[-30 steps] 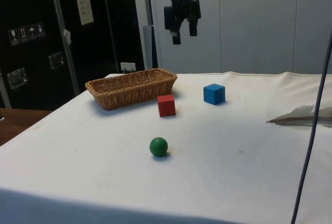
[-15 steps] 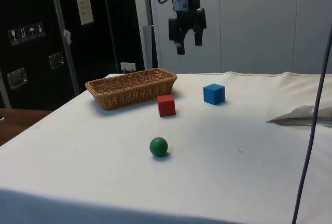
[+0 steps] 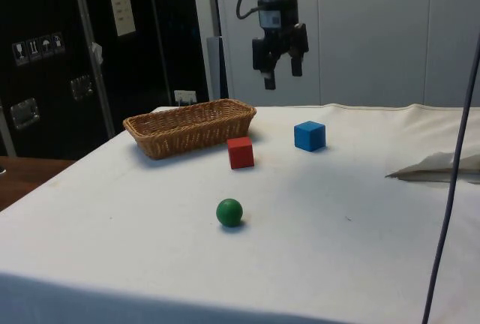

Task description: Place all non-red objects into the basket.

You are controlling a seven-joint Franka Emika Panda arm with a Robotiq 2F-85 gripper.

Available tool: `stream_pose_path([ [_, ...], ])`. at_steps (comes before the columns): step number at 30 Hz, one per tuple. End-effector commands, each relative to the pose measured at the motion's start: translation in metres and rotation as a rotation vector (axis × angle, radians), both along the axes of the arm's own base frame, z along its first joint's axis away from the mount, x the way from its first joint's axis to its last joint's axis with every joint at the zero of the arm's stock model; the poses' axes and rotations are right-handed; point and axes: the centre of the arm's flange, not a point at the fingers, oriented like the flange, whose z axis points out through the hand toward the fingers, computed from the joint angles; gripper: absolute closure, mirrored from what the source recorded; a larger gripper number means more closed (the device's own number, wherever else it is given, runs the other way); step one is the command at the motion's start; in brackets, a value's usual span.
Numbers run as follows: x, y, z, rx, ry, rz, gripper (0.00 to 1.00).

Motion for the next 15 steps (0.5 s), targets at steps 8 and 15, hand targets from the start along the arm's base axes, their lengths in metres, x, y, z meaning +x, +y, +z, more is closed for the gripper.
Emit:
stream_pose_path([
  [8,-0.019,-0.002,-0.02,0.008,-0.025,-0.014,0.0],
  [15,-0.032,-0.002,-0.04,0.008,-0.039,-0.037,0.0],
])
